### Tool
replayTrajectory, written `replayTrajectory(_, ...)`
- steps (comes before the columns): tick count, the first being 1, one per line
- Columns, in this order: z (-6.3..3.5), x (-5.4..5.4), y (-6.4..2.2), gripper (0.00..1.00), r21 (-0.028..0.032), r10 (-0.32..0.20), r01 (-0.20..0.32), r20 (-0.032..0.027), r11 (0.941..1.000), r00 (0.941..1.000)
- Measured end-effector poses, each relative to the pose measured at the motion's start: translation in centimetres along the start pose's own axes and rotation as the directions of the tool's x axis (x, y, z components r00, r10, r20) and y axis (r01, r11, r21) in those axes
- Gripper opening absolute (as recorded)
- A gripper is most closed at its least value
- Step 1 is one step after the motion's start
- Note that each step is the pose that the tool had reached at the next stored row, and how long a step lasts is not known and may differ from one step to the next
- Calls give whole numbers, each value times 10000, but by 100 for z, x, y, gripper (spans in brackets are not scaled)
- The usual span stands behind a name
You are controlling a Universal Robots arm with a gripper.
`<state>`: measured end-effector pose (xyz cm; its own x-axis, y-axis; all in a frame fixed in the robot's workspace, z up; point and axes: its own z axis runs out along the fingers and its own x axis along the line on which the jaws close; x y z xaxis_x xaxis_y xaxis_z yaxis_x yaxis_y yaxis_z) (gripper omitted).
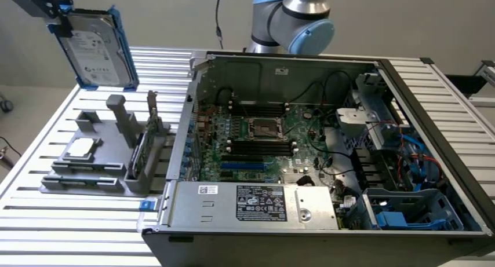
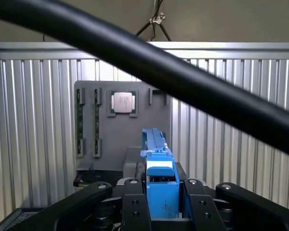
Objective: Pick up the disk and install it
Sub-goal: 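Pick up the disk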
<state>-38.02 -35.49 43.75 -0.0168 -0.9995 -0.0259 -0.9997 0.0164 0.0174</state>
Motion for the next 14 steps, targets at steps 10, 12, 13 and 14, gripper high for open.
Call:
replayTrajectory(10, -184, 59, -419, 33, -2, -33, 33, 75, 10000, 10000)
replayTrajectory(12, -214, 79, -497, 33, -2, -37, 37, 78, 10000, 10000)
replayTrajectory(13, -228, 88, -535, 33, -1, -40, 40, 79, 10000, 10000)
replayTrajectory(14, -242, 98, -573, 33, -1, -43, 43, 80, 10000, 10000)
